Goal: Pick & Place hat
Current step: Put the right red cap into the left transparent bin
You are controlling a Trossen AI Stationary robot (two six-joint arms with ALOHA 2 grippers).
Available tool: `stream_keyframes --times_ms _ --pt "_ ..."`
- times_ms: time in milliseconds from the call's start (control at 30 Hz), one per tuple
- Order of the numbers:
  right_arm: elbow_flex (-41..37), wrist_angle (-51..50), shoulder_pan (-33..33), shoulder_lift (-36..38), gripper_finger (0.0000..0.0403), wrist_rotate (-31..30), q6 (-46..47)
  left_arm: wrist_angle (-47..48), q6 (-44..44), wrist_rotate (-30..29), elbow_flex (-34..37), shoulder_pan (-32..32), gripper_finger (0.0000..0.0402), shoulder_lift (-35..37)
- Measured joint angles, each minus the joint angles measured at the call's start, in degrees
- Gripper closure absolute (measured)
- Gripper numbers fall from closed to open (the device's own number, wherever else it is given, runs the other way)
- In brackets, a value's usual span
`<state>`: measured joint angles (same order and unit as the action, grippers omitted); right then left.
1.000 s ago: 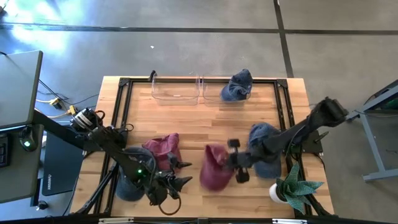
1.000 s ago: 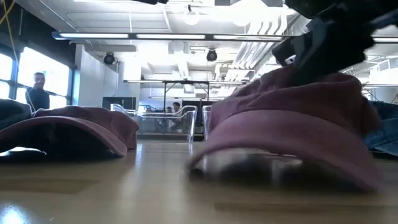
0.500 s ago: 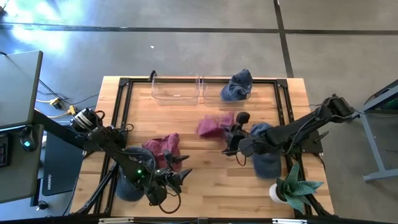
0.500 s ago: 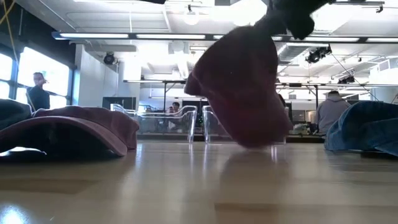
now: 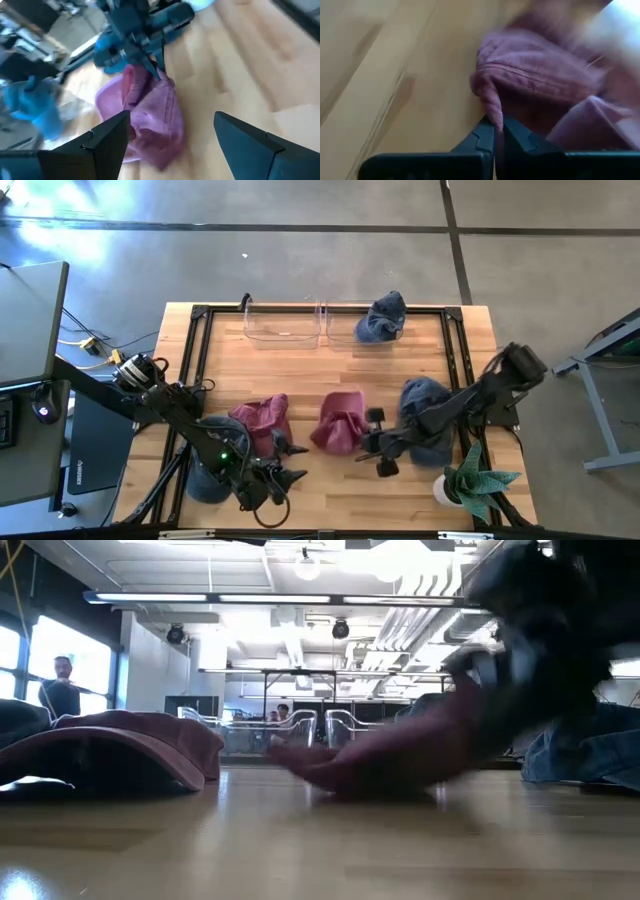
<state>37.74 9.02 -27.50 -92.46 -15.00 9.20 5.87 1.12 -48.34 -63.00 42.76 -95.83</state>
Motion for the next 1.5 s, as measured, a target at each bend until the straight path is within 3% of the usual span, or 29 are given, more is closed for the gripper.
stream_keyframes --times_ms 200,400,500,567,700,933,1033,1267,1400,1500 --pt "1.53 -4.59 0.5 -4.18 0.0314 8.18 8.45 -0.09 -0.14 0.64 0.0 -0.9 0.0119 0.0" --pt "7.73 -20.54 1.26 0.87 0.0225 20.17 19.57 0.19 -1.7 3.24 0.0 -3.49 0.0119 0.0" --pt "11.3 -24.24 1.17 3.99 0.0204 21.62 22.15 -0.19 -2.66 6.45 0.0 -5.1 0.0119 -0.75" --pt "12.75 -24.83 0.75 5.57 0.02 17.75 20.74 -0.02 -3.15 7.64 0.0 -5.93 0.0119 -1.72" --pt "14.33 -24.53 0.0 6.66 0.0208 3.87 16.94 -2.52 -2.93 9.51 0.0 -7.24 0.0119 -3.99" --pt "14.29 -24.99 0.56 1.68 0.0271 3.15 12.21 -14.98 1.62 24.93 0.05 -12.35 0.0119 -9.94" --pt "14.29 -25.57 0.78 -1.12 0.0312 -1.92 13.15 -22.59 2.1 30.89 -0.2 -15.75 0.0119 -12.79" --pt "14.27 -31.78 0.85 -3.64 0.0396 -11.08 21.24 -16.2 -3.52 44.91 0.05 -23.04 0.0119 -16.21" --pt "14.29 -38.16 0.87 -3.65 0.0389 -16.38 31.03 -12.39 -4.26 44.21 -0.13 -23.52 0.0119 -15.97" --pt "14.29 -40.87 0.85 -3.65 0.0386 -19.27 35.07 -6.09 -2.86 37.17 0.11 -22.04 0.0119 -13.7"
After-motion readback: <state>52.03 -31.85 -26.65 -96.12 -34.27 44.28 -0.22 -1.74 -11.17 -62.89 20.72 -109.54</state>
